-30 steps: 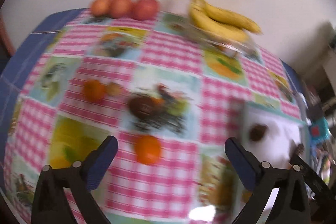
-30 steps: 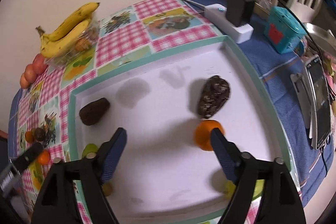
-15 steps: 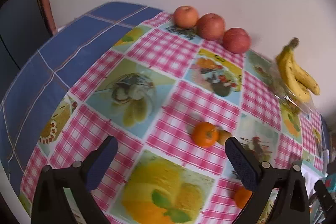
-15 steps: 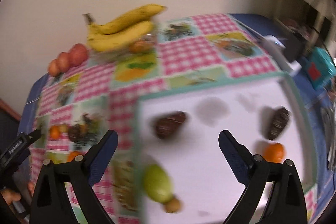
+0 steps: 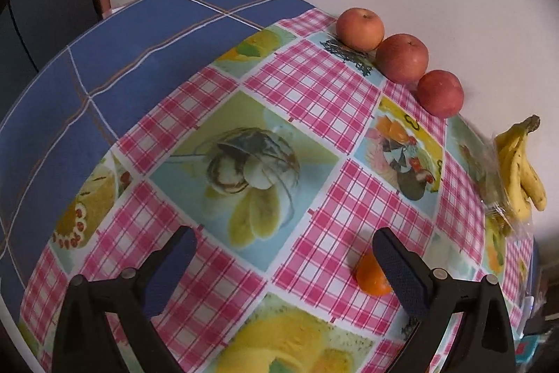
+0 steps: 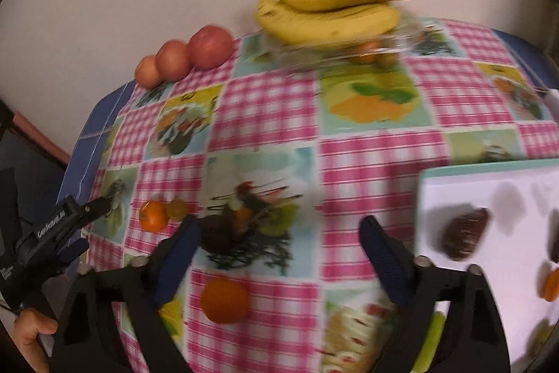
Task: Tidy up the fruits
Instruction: 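Move the left tool to an orange while the right tool moves to a dark date, then close the left tool on the orange while the right tool grasps the dark date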
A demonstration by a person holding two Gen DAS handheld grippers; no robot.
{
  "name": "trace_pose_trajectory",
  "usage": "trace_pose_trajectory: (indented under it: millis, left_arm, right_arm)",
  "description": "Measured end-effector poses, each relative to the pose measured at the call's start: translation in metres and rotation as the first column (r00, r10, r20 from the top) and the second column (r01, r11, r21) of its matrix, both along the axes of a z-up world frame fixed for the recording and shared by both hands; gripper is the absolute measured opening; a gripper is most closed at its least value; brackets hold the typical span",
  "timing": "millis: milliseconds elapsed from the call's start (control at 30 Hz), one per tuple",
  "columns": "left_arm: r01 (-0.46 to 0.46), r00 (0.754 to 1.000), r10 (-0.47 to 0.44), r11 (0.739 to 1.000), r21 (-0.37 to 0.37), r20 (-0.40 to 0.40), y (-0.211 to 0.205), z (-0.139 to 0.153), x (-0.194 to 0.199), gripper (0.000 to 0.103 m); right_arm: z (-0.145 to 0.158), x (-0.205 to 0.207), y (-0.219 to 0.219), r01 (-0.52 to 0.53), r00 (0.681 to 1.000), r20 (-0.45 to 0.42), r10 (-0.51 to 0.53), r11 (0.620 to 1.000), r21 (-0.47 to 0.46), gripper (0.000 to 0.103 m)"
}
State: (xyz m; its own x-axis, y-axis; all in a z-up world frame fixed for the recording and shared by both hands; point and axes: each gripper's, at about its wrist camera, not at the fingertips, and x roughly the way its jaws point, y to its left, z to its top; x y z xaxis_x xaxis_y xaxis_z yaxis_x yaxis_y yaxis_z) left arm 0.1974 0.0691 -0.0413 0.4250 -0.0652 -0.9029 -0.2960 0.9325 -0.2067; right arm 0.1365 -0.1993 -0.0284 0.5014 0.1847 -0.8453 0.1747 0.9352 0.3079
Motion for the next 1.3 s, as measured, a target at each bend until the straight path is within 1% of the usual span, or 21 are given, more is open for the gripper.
trace_pose_trajectory:
  millis: [100, 200, 233, 300, 400, 467, 533, 600, 700, 767, 833, 867, 1000, 1067, 1133, 1200, 1300]
  left_arm:
    - [0.015, 1.0, -0.015, 1.0, 0.001, -0.002, -0.005, -0.004, 0.003, 0.1]
    - [0.038, 0.999, -0.038, 0.999, -0.024, -0.01, -0.012, -0.007, 0.006, 0.096]
    - [0.044, 0.999, -0.045, 0.999, -0.032, -0.013, -0.015, -0.009, 0.006, 0.095]
    - [0.053, 0.998, -0.054, 0.997, -0.05, -0.019, -0.018, -0.011, 0.005, 0.093]
    - [0.059, 0.998, -0.062, 0.995, -0.084, -0.027, -0.02, -0.014, 0.005, 0.093]
    - [0.059, 0.998, -0.062, 0.993, -0.098, -0.03, -0.02, -0.015, 0.005, 0.092]
    - [0.066, 0.997, -0.069, 0.991, -0.114, -0.03, -0.022, -0.015, 0.004, 0.092]
    - [0.074, 0.996, -0.079, 0.989, -0.127, -0.029, -0.025, -0.016, 0.004, 0.092]
    - [0.091, 0.995, -0.098, 0.984, -0.151, -0.034, -0.03, -0.017, 0.005, 0.091]
    - [0.106, 0.993, -0.113, 0.983, -0.15, -0.04, -0.033, -0.018, 0.006, 0.086]
    - [0.114, 0.991, -0.123, 0.982, -0.151, -0.049, -0.036, -0.02, 0.006, 0.077]
    - [0.12, 0.99, -0.13, 0.979, -0.162, -0.052, -0.038, -0.022, 0.006, 0.075]
    - [0.14, 0.987, -0.153, 0.971, -0.196, -0.052, -0.044, -0.023, 0.006, 0.061]
    - [0.152, 0.985, -0.166, 0.966, -0.21, -0.05, -0.049, -0.025, 0.005, 0.056]
    - [0.165, 0.982, -0.182, 0.956, -0.244, -0.048, -0.054, -0.028, 0.004, 0.045]
    - [0.172, 0.981, -0.19, 0.947, -0.27, -0.045, -0.058, -0.029, 0.003, 0.037]
    - [0.171, 0.982, -0.185, 0.959, -0.228, -0.043, -0.062, -0.025, 0.002, 0.036]
  right_arm:
    - [-0.012, 0.009, 0.01, -0.03, 0.999, -0.016, 0.03, 0.999, 0.039, 0.074]
    - [-0.02, 0.016, 0.02, -0.055, 0.998, -0.024, 0.057, 0.996, 0.07, 0.069]
    - [-0.022, 0.018, 0.024, -0.065, 0.997, -0.025, 0.067, 0.995, 0.078, 0.064]
    - [-0.026, 0.02, 0.031, -0.084, 0.996, -0.031, 0.088, 0.991, 0.102, 0.058]
    - [-0.029, 0.021, 0.036, -0.104, 0.993, -0.043, 0.109, 0.989, 0.106, 0.047]
    - [-0.031, 0.021, 0.038, -0.106, 0.993, -0.047, 0.112, 0.988, 0.113, 0.045]
    - [-0.03, 0.02, 0.037, -0.103, 0.993, -0.039, 0.108, 0.987, 0.124, 0.037]
    - [-0.028, 0.02, 0.036, -0.096, 0.994, -0.04, 0.101, 0.99, 0.1, 0.037]
    - [-0.028, 0.018, 0.028, -0.077, 0.996, -0.04, 0.082, 0.991, 0.105, 0.037]
    - [-0.028, 0.017, 0.02, -0.056, 0.997, -0.042, 0.06, 0.994, 0.099, 0.037]
    - [-0.028, 0.017, 0.013, -0.041, 0.998, -0.044, 0.045, 0.995, 0.09, 0.037]
    - [-0.028, 0.016, 0.009, -0.031, 0.998, -0.046, 0.036, 0.995, 0.09, 0.037]
    - [-0.03, 0.014, -0.001, -0.005, 0.999, -0.053, 0.01, 0.995, 0.104, 0.037]
    - [-0.03, 0.013, -0.005, 0.001, 0.999, -0.054, 0.005, 0.994, 0.107, 0.037]
    - [-0.03, 0.013, -0.007, 0.004, 0.998, -0.056, 0.002, 0.994, 0.109, 0.037]
    - [-0.03, 0.012, -0.007, 0.006, 0.998, -0.057, 0.001, 0.994, 0.111, 0.037]
    - [-0.03, 0.011, -0.007, 0.005, 0.998, -0.059, 0.002, 0.994, 0.108, 0.037]
